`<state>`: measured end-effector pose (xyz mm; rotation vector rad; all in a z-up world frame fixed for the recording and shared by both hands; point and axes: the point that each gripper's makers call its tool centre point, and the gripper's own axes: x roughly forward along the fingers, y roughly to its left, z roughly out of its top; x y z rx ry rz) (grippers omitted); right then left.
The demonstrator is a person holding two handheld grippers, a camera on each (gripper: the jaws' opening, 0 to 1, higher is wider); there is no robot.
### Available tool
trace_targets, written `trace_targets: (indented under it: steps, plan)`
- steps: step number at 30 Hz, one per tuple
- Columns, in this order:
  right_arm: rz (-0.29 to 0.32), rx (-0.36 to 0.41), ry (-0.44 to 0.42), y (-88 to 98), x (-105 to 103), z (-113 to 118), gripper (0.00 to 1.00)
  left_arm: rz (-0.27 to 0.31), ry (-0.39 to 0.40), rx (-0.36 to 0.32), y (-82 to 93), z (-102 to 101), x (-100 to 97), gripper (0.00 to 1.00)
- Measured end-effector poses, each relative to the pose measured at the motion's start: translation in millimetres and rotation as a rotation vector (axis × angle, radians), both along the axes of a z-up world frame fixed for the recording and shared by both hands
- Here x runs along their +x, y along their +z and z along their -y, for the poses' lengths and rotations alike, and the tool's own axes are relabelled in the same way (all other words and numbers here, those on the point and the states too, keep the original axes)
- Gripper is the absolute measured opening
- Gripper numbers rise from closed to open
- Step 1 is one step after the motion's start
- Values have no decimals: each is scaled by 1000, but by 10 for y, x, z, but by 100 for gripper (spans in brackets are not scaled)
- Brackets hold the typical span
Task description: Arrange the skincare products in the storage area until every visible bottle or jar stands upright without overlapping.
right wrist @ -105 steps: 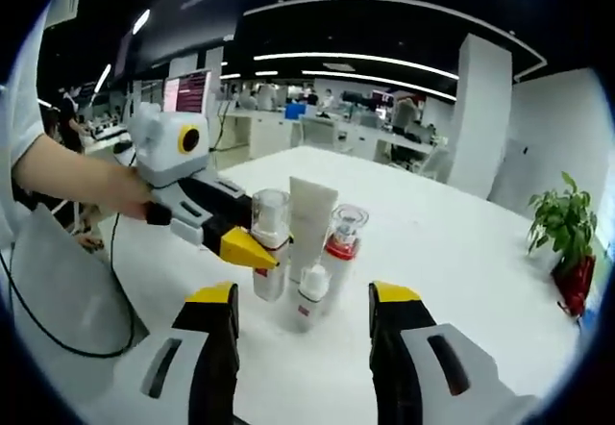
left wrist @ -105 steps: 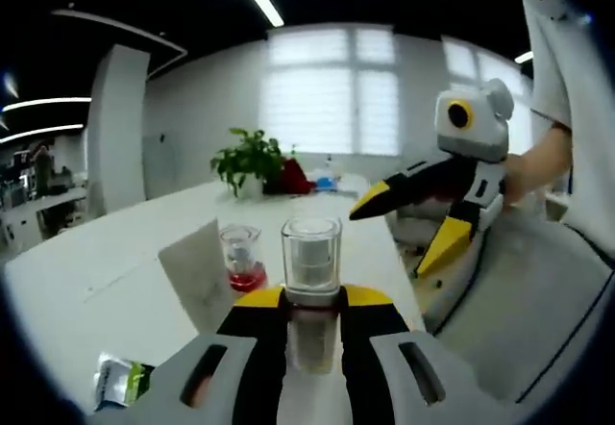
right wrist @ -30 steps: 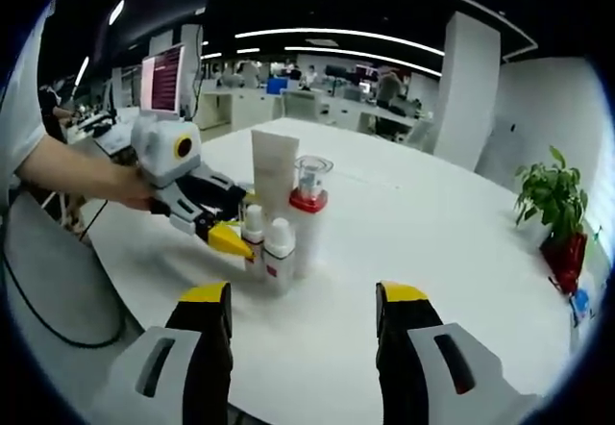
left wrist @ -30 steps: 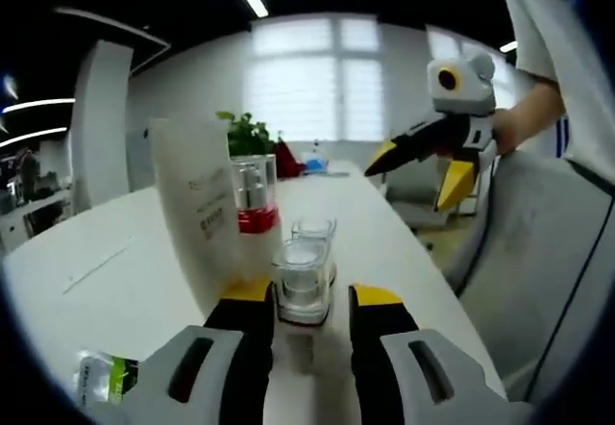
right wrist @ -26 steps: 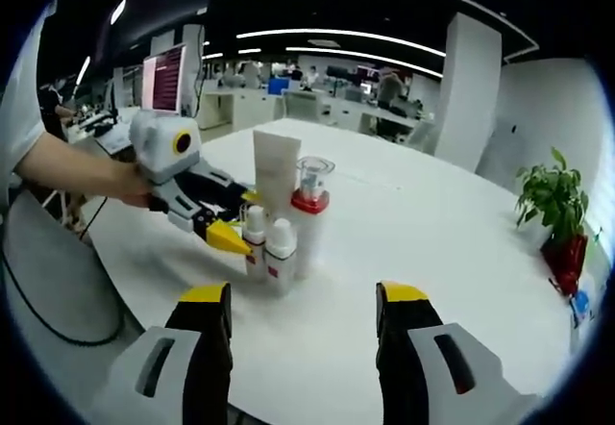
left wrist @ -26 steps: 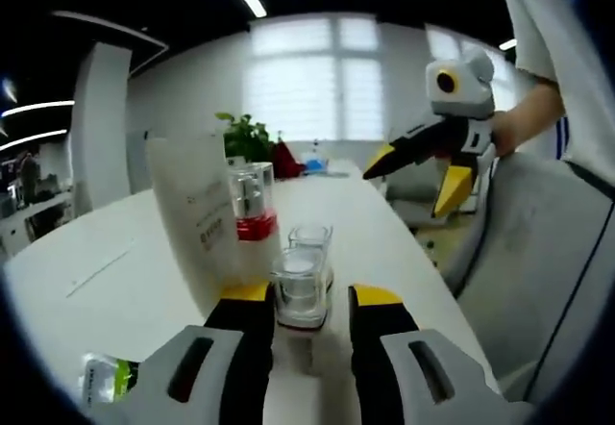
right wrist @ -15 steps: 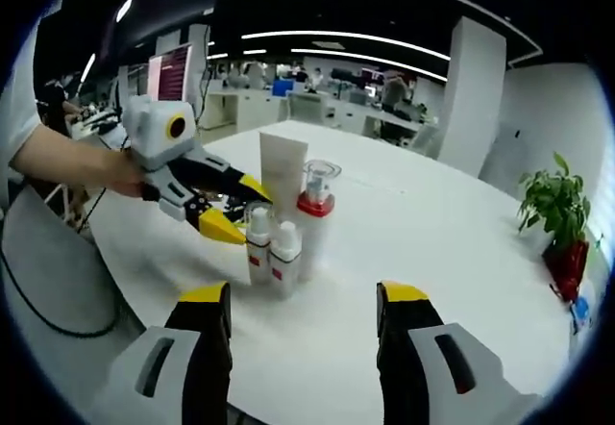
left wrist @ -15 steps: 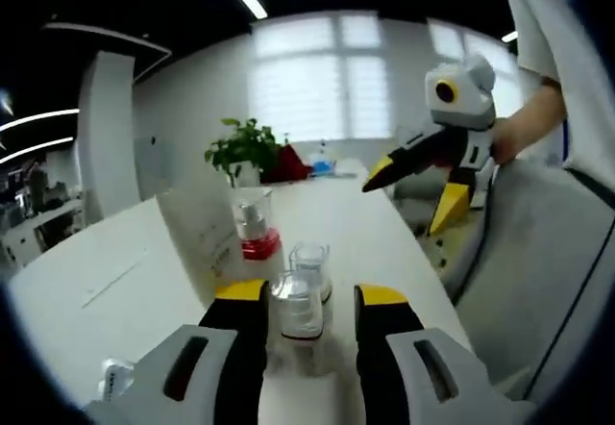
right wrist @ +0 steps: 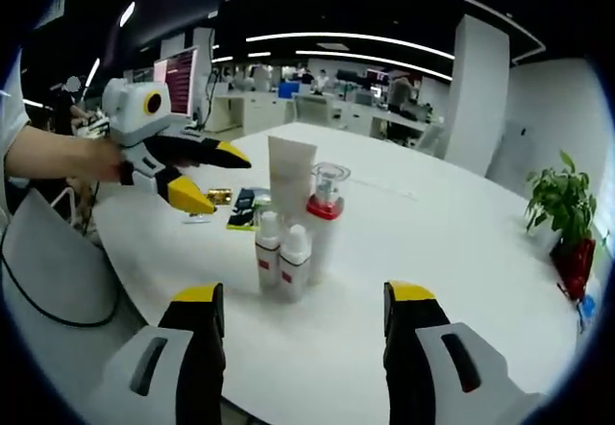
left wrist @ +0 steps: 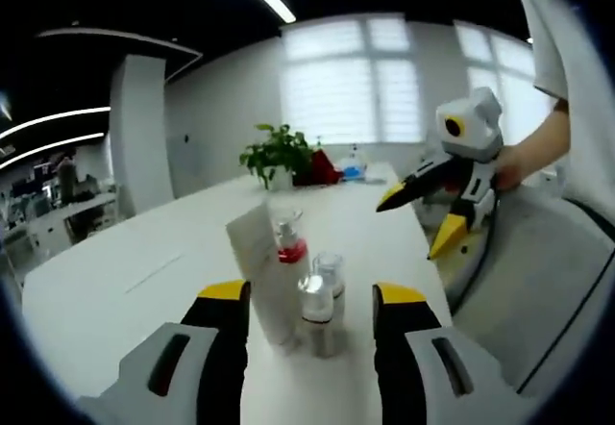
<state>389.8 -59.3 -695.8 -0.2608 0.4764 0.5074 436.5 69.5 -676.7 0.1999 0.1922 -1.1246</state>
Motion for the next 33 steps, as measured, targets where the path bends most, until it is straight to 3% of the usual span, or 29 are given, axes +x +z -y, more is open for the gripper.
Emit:
trace_targets:
  steps: [10, 17, 29, 33]
  plan:
    - [-4, 24, 4, 2, -5, -14, 71, -64, 129, 19, -27, -410, -202, 63]
    - [-16, 21, 23, -16, -26, -59, 73, -194, 256, 57, -173, -709, -356, 79]
    - [-29, 25, 17, -31, -36, -56, 81, -284, 387, 24, -260, -1129, -638, 88]
    - [-60, 31, 12, -74, -59, -61, 87, -302, 430, 24, -297, -1222, -720, 91]
